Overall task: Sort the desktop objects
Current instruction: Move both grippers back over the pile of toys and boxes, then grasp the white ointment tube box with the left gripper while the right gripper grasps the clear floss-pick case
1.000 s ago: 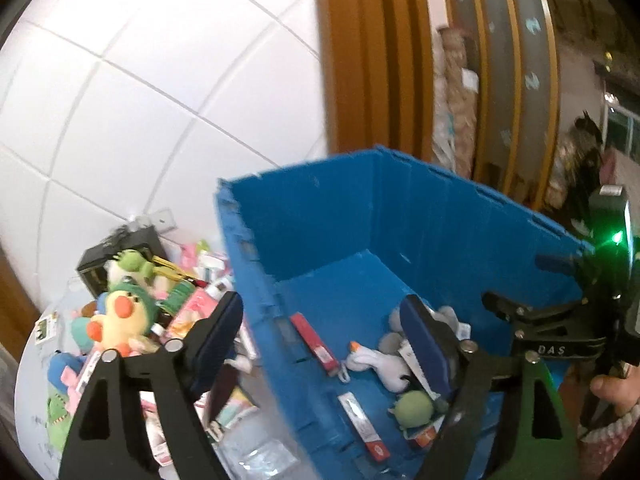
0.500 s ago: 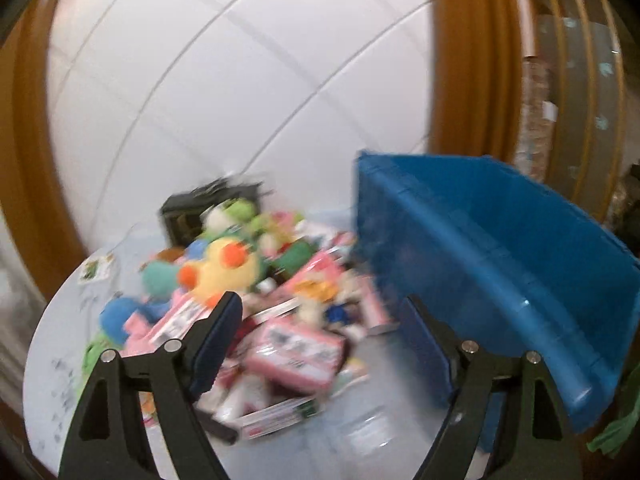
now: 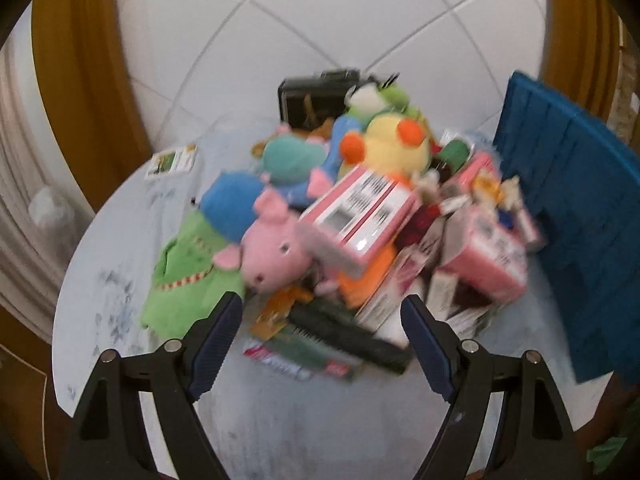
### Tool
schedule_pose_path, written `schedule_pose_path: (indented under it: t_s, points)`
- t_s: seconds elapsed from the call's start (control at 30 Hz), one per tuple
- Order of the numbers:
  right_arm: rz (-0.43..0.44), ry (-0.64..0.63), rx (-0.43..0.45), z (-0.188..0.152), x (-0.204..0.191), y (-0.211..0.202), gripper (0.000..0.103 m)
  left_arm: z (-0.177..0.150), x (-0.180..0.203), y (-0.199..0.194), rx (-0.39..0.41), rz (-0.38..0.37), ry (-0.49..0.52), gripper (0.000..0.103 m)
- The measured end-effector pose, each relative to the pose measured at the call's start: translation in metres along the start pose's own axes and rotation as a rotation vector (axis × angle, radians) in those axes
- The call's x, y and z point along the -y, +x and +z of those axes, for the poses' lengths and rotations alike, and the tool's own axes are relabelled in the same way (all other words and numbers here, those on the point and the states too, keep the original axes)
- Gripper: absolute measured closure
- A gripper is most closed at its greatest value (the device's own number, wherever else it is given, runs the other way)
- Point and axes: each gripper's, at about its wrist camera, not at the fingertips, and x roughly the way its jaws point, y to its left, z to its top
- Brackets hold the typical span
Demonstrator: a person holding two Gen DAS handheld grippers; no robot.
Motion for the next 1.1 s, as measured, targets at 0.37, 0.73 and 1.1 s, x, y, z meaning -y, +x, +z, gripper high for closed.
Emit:
schedule_pose_path:
  t_s: [0.37, 0.73, 1.1]
  points:
    - [-0.037, 0.1, -0.266, -0.087, -0.035, 0.096, 0.0, -0.034, 0.043, 0.055, -0.088, -0.181, 0.217, 0.022]
    - [-0.212, 0.313, -0.481, -0.194, -0.001, 0.135, 0.0, -0.055, 0.142, 0.115, -0.129, -0.314, 0.48, 0.022]
    - [-0.261, 0.377, -0.56, -0.235, 0.02, 0.155, 0.0, -0.069, 0.156, 0.139, -0.303, -0.409, 0.404, 0.077]
